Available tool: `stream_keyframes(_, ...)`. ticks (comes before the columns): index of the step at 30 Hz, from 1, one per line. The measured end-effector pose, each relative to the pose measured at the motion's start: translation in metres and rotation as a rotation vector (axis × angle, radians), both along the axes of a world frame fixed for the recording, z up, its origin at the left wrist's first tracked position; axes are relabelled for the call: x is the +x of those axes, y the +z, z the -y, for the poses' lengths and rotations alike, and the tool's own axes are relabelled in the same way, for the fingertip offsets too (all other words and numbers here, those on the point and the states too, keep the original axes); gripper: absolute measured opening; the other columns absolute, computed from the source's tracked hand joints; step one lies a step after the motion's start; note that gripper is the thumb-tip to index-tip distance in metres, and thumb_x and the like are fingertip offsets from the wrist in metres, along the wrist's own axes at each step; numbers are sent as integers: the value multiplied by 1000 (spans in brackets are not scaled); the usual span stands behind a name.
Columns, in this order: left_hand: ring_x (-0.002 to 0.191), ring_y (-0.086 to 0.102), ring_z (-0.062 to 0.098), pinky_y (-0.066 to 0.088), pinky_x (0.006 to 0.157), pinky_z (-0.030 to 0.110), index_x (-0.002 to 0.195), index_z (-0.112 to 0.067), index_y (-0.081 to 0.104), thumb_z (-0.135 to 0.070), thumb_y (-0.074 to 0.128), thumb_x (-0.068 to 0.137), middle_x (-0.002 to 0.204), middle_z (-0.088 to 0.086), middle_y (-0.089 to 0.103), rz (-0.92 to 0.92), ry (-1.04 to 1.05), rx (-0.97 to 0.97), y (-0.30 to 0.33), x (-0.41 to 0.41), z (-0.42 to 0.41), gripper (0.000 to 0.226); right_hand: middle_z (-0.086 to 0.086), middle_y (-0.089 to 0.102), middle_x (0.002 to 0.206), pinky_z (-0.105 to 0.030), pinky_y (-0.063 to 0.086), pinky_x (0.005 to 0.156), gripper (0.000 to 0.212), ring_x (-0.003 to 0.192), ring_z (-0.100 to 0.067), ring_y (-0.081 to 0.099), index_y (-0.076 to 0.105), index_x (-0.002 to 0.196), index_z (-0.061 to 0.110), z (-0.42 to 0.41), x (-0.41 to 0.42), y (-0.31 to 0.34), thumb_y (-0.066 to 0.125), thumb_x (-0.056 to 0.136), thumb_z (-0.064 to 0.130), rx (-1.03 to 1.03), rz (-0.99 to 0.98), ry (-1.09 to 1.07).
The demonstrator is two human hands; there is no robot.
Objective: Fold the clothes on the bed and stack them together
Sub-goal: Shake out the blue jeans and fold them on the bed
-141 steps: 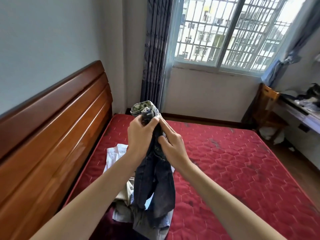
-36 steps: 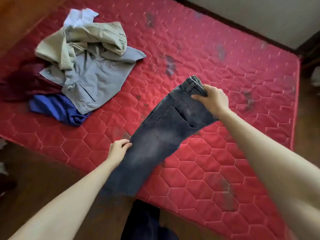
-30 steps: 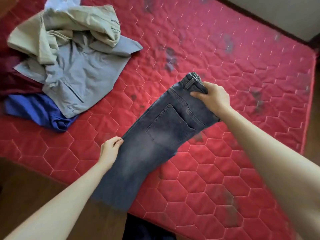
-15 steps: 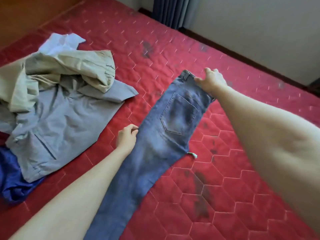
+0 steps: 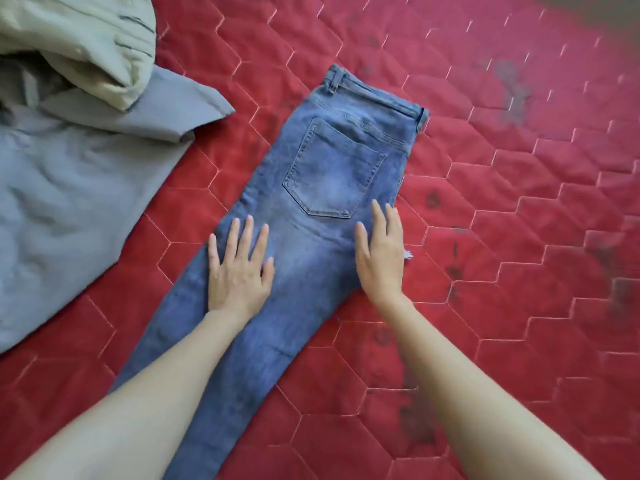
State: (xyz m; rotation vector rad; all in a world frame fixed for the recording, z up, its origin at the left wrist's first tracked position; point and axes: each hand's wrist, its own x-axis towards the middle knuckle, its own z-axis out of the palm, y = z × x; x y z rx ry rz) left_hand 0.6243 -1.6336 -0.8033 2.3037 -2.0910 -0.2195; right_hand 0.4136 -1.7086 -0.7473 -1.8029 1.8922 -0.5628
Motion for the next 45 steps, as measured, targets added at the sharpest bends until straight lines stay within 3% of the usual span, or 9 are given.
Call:
stream_keyframes(5,149,13,24,10,115,57,150,-17,32,-37,32,95,160,7,22,-14,-13,-48,-3,3,1,59,-14,47,143,-41,24,118,46,137,-27,38,48,138,2,-73,-46,-22,55,93,2,-25,23,-65)
stream_keyframes(10,148,13,27,10,115,60,150,-16,32,-43,29,94,160,10,21,-25,-24,-28,-1,3,0,62,-7,60,127,-36,38,97,35,120,-26,54,63,123,9,-87,-60,-31,66,89,15,-130,-238,-84)
stream_keyframes(18,143,27,36,4,111,67,147,-19,38,-67,41,80,155,13,32,-7,-336,-17,25,-55,-71,83,-8,60,102,-39,45,83,12,97,-28,53,70,97,11,-76,-57,-26,67,88,18,-99,-107,-207)
stream_keyframes(22,98,63,32,45,88,48,111,-12,67,-26,52,83,108,6,66,-92,-200,-150,44,-59,-113,35,-7,61,95,-32,39,75,13,93,-27,54,68,96,12,-78,-55,-19,63,92,23,-24,-76,-216)
stream_keyframes(26,63,64,31,48,54,37,79,-14,71,-17,63,85,70,5,65,-302,113,-172,77,-46,-103,10,0,70,83,-35,46,77,13,83,-19,65,69,92,16,-82,-47,-3,61,92,26,89,115,-364)
stream_keyframes(33,65,63,30,41,54,32,81,-15,70,-18,73,81,75,2,67,-371,204,-256,124,-33,-75,4,-1,70,89,-28,47,73,12,81,-16,65,75,92,11,-115,23,14,68,88,21,66,298,82)
stream_keyframes(38,77,64,26,52,61,35,85,-13,72,-18,62,78,84,1,67,-254,-144,-227,98,-38,-96,12,0,66,101,-27,42,75,25,89,-19,63,63,113,15,-110,-3,-7,63,89,21,17,225,-447)
stream_keyframes(42,115,60,37,47,96,56,120,-8,67,4,73,60,125,16,62,-57,-260,-7,60,-41,-136,61,0,56,108,-35,47,75,53,92,-19,59,45,136,25,-77,-18,-15,65,86,28,72,80,-384)
stream_keyframes(45,125,53,37,42,100,60,132,-7,59,7,43,76,135,16,56,-28,-289,-11,46,-43,-156,60,-1,60,109,-38,47,74,40,98,-23,60,54,127,24,-49,-24,-18,59,88,24,5,-29,-282)
